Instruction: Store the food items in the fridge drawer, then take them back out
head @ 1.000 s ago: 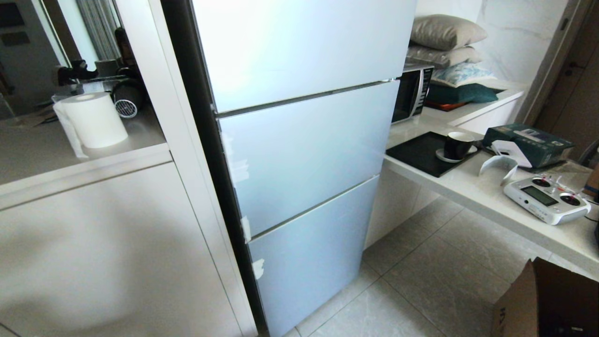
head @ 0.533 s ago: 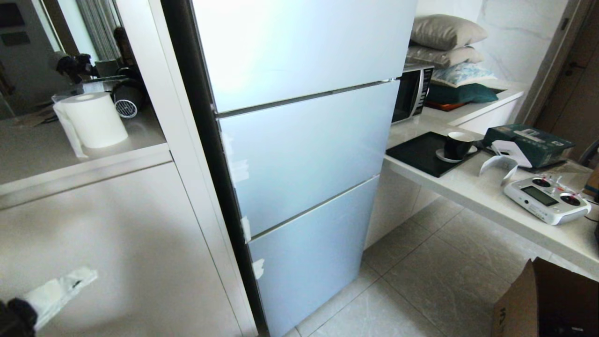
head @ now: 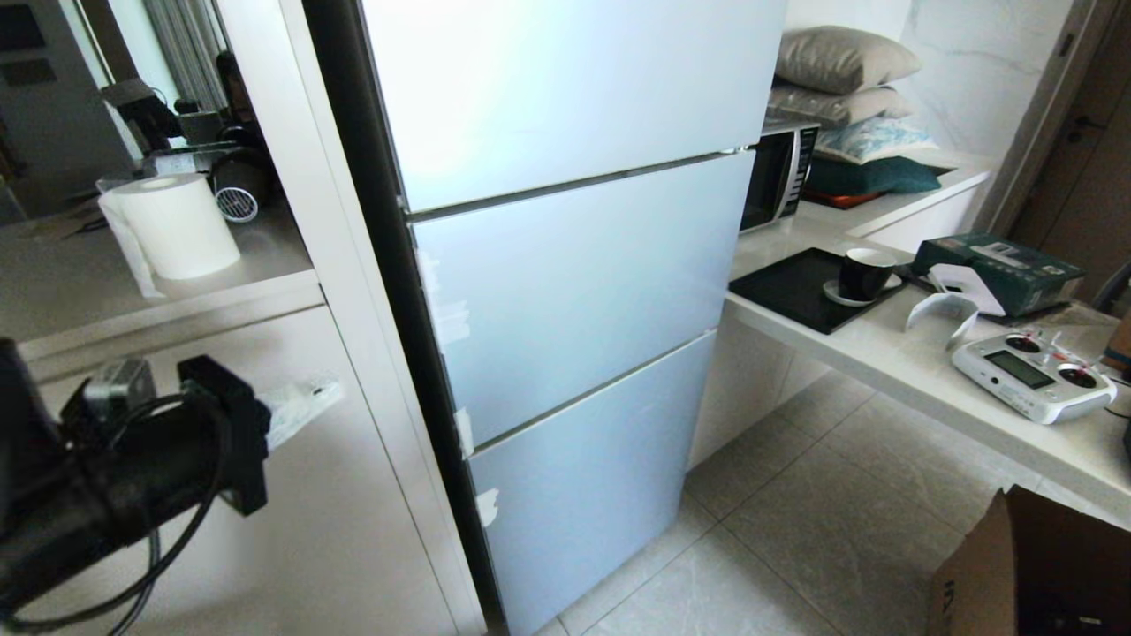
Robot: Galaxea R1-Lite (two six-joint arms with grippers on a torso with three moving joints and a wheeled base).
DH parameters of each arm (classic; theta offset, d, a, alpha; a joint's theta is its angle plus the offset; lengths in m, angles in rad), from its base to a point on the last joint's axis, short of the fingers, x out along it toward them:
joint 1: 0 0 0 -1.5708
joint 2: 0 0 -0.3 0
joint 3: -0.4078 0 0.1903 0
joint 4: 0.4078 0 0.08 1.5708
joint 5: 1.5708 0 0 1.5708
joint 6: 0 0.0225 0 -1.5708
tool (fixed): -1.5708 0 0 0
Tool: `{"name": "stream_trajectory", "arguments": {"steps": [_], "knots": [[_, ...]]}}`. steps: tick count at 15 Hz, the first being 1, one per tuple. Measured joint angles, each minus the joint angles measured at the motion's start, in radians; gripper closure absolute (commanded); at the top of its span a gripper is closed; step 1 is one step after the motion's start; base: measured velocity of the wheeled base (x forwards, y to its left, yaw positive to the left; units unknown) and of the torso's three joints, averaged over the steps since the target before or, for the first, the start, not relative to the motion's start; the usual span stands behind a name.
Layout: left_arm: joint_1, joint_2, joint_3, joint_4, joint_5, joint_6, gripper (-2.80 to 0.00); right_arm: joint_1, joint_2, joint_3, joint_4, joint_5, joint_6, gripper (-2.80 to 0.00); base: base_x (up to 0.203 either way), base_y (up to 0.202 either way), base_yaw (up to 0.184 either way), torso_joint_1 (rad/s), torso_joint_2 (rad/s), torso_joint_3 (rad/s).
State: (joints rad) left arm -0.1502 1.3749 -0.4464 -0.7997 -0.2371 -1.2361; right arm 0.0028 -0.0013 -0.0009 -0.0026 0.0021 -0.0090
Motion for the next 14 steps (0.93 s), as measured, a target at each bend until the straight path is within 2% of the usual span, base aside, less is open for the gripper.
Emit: {"name": "stream_trajectory", "arguments": {"steps": [2, 4, 5, 7, 10, 14], "knots": [[-0.010, 0.141, -0.077, -0.126, 0.068, -0.041, 0.00, 0.000, 0.000, 0.000, 0.000, 0.000, 0.000, 0.00, 0.000, 0.000, 0.000, 0.000, 0.00, 0.000], [-0.028, 0.239, -0.153, -0.193, 0.198, -0.064, 0.00, 0.000, 0.000, 0.000, 0.000, 0.000, 0.000, 0.00, 0.000, 0.000, 0.000, 0.000, 0.00, 0.000], [-0.042, 0.270, -0.178, -0.207, 0.254, -0.067, 0.00, 0.000, 0.000, 0.000, 0.000, 0.001, 0.000, 0.00, 0.000, 0.000, 0.000, 0.000, 0.00, 0.000], [-0.062, 0.312, -0.220, -0.238, 0.326, -0.069, 0.00, 0.000, 0.000, 0.000, 0.000, 0.001, 0.001, 0.00, 0.000, 0.000, 0.000, 0.000, 0.00, 0.000], [-0.108, 0.391, -0.281, -0.332, 0.471, -0.052, 0.00, 0.000, 0.000, 0.000, 0.000, 0.000, 0.000, 0.00, 0.000, 0.000, 0.000, 0.000, 0.00, 0.000], [-0.125, 0.491, -0.386, -0.361, 0.510, -0.041, 0.00, 0.000, 0.000, 0.000, 0.000, 0.000, 0.000, 0.00, 0.000, 0.000, 0.000, 0.000, 0.00, 0.000]]}}
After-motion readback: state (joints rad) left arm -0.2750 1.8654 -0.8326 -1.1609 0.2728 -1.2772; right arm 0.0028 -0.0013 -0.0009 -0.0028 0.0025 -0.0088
